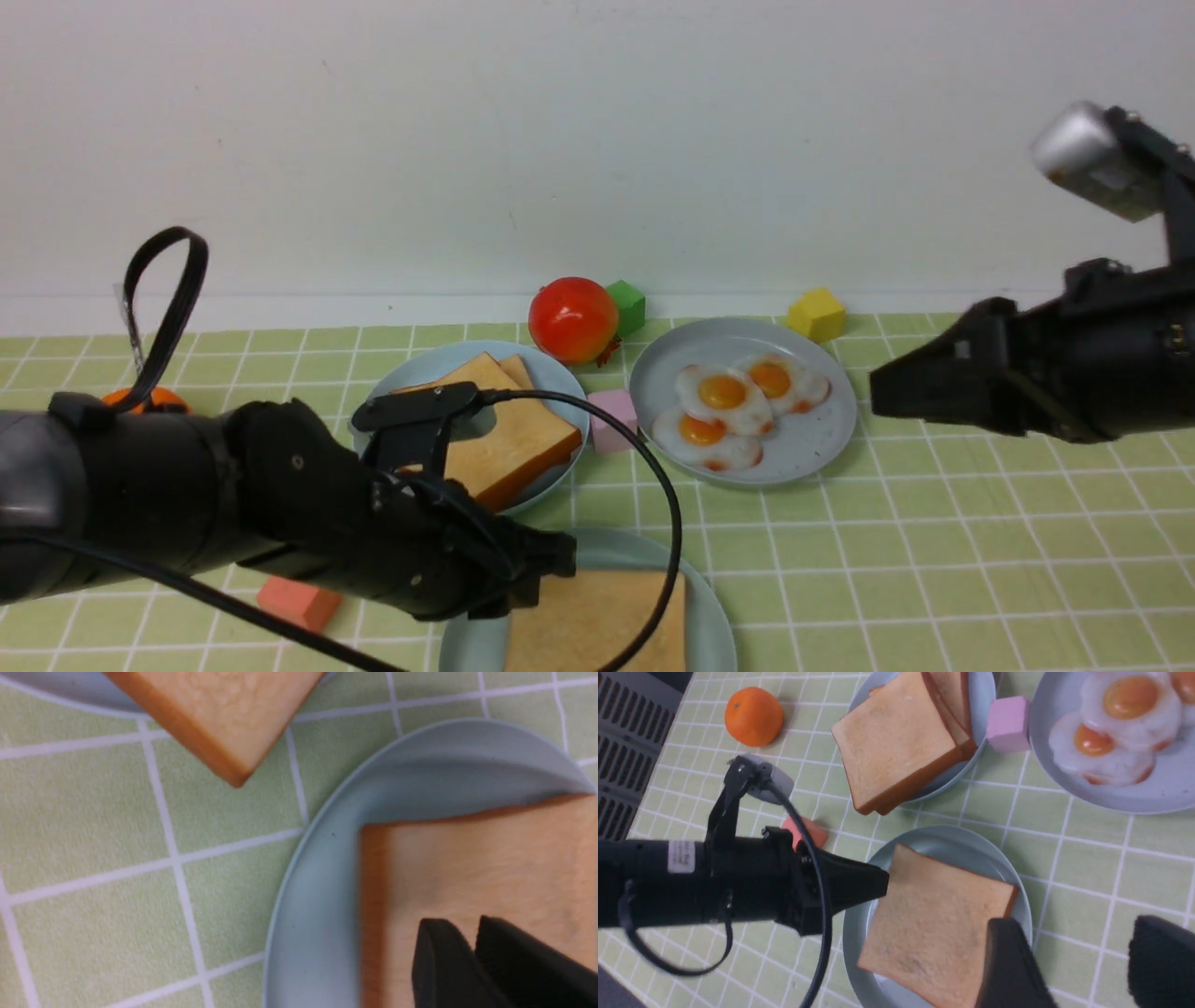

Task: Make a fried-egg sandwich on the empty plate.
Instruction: Use the left arm to put a slice of bread into the empty plate in the middle, then use the right arm to grab a fried egg, then use the right arm to place the fried egg on the slice of bread in the middle

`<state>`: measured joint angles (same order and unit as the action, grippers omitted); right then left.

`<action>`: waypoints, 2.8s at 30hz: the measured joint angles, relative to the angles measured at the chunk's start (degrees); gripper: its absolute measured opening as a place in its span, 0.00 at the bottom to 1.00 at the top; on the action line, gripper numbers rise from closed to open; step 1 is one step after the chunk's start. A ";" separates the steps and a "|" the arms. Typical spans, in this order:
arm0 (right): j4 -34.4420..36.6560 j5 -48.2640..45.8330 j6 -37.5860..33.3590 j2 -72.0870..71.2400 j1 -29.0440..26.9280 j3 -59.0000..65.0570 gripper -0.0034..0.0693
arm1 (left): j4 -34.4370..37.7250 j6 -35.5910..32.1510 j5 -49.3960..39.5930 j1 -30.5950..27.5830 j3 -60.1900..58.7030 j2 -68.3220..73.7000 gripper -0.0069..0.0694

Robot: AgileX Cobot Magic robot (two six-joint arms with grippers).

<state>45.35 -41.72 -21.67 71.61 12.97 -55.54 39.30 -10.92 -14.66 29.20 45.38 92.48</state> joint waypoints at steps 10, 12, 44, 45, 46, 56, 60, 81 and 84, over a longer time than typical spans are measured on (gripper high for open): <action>11.93 15.13 3.18 20.19 -0.16 -1.27 0.73 | -11.01 0.08 -8.89 -1.57 2.87 -10.53 0.66; 12.75 15.51 4.38 23.11 -0.64 -2.27 0.73 | -11.82 0.10 -11.16 -1.57 3.97 -11.96 0.66; 31.43 22.56 9.54 47.98 -1.53 -15.84 0.30 | -15.72 1.04 -21.18 -1.57 8.58 -18.80 0.41; 31.43 22.56 9.54 47.98 -1.53 -15.84 0.26 | -15.72 1.04 -21.18 -1.57 8.58 -18.80 0.41; 31.46 22.56 9.54 47.98 -1.53 -15.84 0.24 | -15.77 1.04 -21.18 -1.57 8.58 -18.80 0.41; 27.94 17.98 8.54 43.67 -1.64 -15.79 0.12 | -26.04 10.15 -22.37 -1.57 8.58 -19.73 0.41; 22.13 12.32 6.57 37.81 -1.45 -15.53 0.12 | -33.24 22.36 -25.74 -1.57 8.58 -21.04 0.41; 14.36 7.23 -7.80 29.57 17.27 -2.43 0.12 | -8.12 20.03 -18.07 -22.01 8.06 -5.43 0.47; 14.40 8.76 -8.24 29.57 17.27 -2.37 0.18 | 1.45 12.76 -15.10 -22.01 8.06 -2.31 0.53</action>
<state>59.75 -32.96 -29.91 101.18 30.24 -57.91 40.75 1.84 -29.75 7.18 53.44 90.17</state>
